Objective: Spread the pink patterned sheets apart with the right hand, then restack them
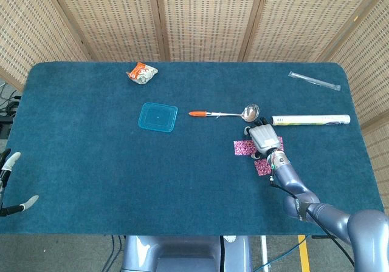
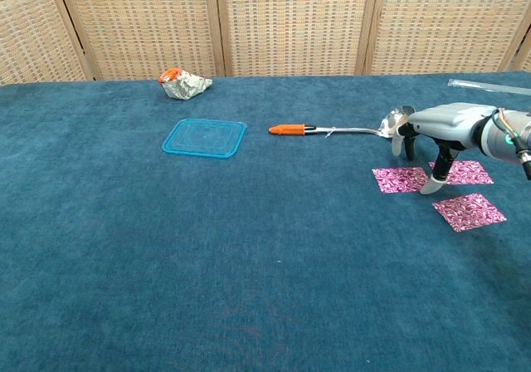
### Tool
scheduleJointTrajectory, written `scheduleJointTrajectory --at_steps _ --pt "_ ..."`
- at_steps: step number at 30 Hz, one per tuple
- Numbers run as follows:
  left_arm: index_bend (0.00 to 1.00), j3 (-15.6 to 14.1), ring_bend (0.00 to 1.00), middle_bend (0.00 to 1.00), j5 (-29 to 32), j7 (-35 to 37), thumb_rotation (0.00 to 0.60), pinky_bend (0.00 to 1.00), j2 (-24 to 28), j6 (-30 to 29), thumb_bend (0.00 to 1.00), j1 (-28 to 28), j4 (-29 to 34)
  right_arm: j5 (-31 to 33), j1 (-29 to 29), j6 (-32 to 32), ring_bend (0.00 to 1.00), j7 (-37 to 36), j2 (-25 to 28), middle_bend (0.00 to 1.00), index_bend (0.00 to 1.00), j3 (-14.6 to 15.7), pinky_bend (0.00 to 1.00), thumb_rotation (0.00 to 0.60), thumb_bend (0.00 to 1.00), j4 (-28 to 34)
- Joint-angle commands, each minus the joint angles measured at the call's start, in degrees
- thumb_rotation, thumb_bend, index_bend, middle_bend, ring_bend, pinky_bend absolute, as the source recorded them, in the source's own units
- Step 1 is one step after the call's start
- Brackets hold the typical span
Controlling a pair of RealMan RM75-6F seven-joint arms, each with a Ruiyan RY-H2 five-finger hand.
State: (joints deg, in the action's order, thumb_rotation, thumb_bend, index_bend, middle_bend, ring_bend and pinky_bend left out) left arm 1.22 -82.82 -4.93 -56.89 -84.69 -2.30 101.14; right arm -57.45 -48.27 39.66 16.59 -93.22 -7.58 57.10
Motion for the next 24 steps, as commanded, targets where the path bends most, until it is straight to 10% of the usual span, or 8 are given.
scheduleJointTrajectory --at_steps 1,24 --pt "0.07 0.01 0.00 0.00 0.05 -0.03 0.471 0.00 -0.01 0.03 0.00 -0.01 0.01 -0.25 0.11 0.03 0.17 -0.11 -0.09 0.37 0.30 -0.02 0.08 0.600 0.10 -0.17" --pt "0.07 -0.04 0.00 0.00 0.30 0.11 0.470 0.00 0.04 -0.34 0.00 0.46 -0.27 -3.11 -0.67 -1.41 0.17 -1.74 -2.00 0.38 0.30 -1.35 0.08 0.600 0.10 -4.89"
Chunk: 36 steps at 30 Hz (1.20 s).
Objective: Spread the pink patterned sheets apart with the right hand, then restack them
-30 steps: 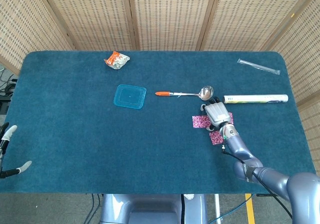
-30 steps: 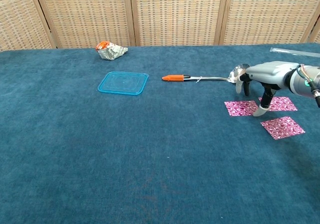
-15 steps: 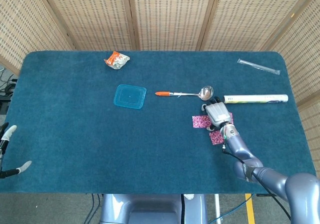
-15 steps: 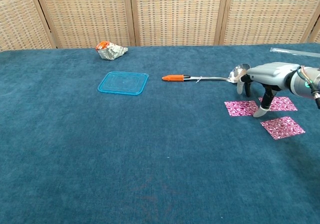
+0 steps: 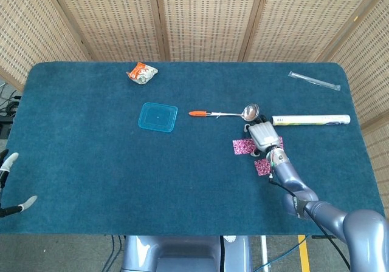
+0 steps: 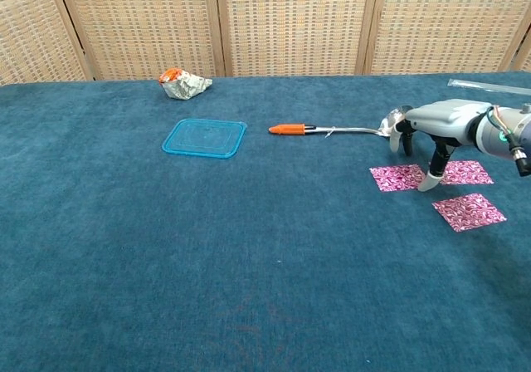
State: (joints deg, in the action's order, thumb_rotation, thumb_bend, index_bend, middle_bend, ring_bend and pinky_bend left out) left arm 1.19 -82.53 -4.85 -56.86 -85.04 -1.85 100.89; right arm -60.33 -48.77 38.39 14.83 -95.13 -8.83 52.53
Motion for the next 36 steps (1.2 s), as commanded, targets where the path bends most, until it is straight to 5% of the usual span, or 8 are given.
scheduleJointTrajectory --at_steps 1,36 --pt "0.07 0.01 0.00 0.00 0.00 0.06 0.470 0.00 0.00 -0.01 0.00 0.02 -0.04 -0.32 -0.24 -0.19 0.17 0.07 -0.08 0.38 0.30 -0.15 0.08 0.600 0.10 -0.41" --pt "0.07 -0.12 0.00 0.00 -0.71 0.77 0.469 0.00 -0.16 0.26 0.00 -0.15 -0.56 1.84 1.00 1.28 0.17 5.23 0.74 0.36 0.34 0.05 0.08 0.600 0.16 3.68"
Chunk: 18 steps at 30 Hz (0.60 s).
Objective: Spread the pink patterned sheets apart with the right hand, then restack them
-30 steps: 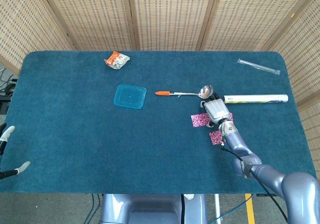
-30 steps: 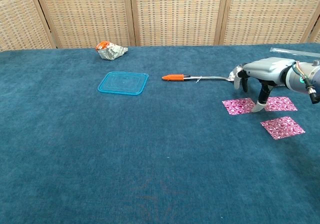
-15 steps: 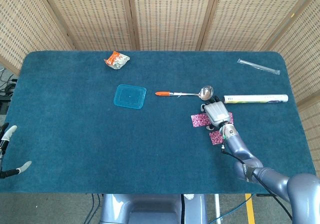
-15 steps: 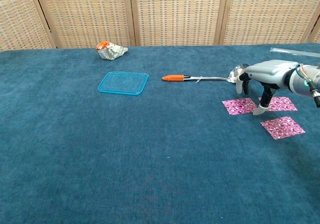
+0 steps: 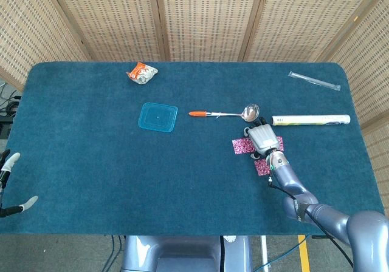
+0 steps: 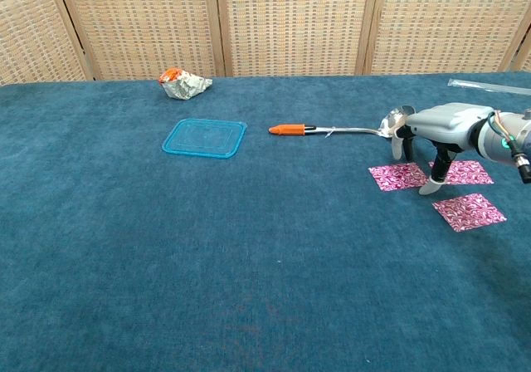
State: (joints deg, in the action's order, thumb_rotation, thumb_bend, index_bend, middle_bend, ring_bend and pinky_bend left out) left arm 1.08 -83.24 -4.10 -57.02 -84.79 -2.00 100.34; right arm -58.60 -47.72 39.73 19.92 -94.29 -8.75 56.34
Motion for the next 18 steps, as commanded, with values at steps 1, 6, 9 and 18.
scheduleJointTrajectory --at_steps 1,6,9,18 --pt "0.07 -0.01 0.00 0.00 0.01 0.06 0.470 0.00 -0.01 -0.01 0.00 0.02 -0.05 0.17 -0.07 -0.09 0.17 0.20 -0.16 0.36 0.34 -0.05 0.08 0.600 0.16 -0.20" --pt "0.07 -0.03 0.00 0.00 0.08 0.17 0.471 0.00 -0.06 0.03 0.00 0.06 -0.26 0.51 -0.19 -0.16 0.17 0.61 -0.29 0.36 0.34 -0.22 0.08 0.600 0.16 -0.41" --pt "0.07 -0.01 0.00 0.00 0.06 0.23 0.469 0.00 -0.14 0.08 0.00 0.02 -0.35 0.67 -0.29 -0.22 0.17 0.88 -0.33 0.36 0.34 -0.29 0.08 0.600 0.16 -0.34" --pt "0.07 0.02 0.00 0.00 0.19 0.55 0.471 0.00 -0.37 0.27 0.00 -0.03 -0.80 1.40 -0.68 -0.44 0.17 2.72 0.33 0.36 0.34 -0.18 0.08 0.600 0.16 0.50"
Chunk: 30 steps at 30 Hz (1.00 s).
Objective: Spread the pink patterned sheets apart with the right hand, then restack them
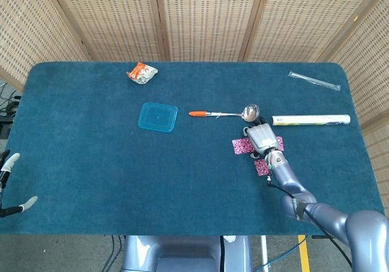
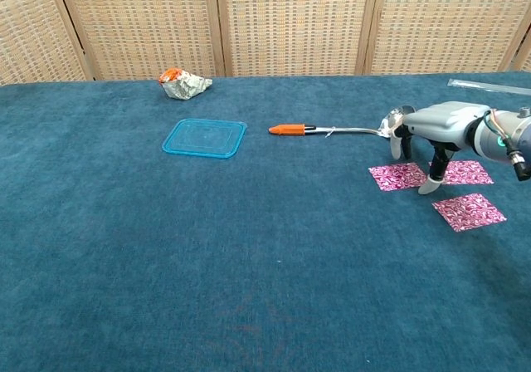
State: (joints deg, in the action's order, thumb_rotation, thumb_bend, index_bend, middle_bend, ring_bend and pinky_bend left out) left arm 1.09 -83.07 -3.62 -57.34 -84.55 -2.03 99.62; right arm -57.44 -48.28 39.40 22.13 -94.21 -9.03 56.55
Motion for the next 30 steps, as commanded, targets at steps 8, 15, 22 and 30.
scheduleJointTrajectory --at_steps 8,15,22,30 --pt "0.07 -0.01 0.00 0.00 0.11 0.55 0.469 0.00 -0.31 0.20 0.00 -0.02 -0.66 2.53 -1.18 -0.63 0.17 3.97 1.03 0.36 0.34 0.05 0.08 0.600 0.16 1.44" --pt "0.07 0.00 0.00 0.00 0.23 0.72 0.469 0.00 -0.39 0.26 0.00 0.01 -0.94 4.59 -1.86 -1.26 0.17 5.85 0.84 0.36 0.35 0.33 0.08 0.600 0.21 1.35" --pt "0.07 0.01 0.00 0.00 0.25 0.57 0.472 0.00 -0.57 0.41 0.00 -0.08 -0.99 5.79 -2.25 -1.57 0.17 7.12 0.67 0.36 0.35 0.91 0.08 0.600 0.21 1.09" --pt "0.07 0.05 0.00 0.00 0.23 0.42 0.472 0.00 -0.71 0.54 0.00 -0.21 -1.01 6.45 -2.39 -1.59 0.17 7.69 0.46 0.36 0.35 1.49 0.08 0.600 0.21 0.84"
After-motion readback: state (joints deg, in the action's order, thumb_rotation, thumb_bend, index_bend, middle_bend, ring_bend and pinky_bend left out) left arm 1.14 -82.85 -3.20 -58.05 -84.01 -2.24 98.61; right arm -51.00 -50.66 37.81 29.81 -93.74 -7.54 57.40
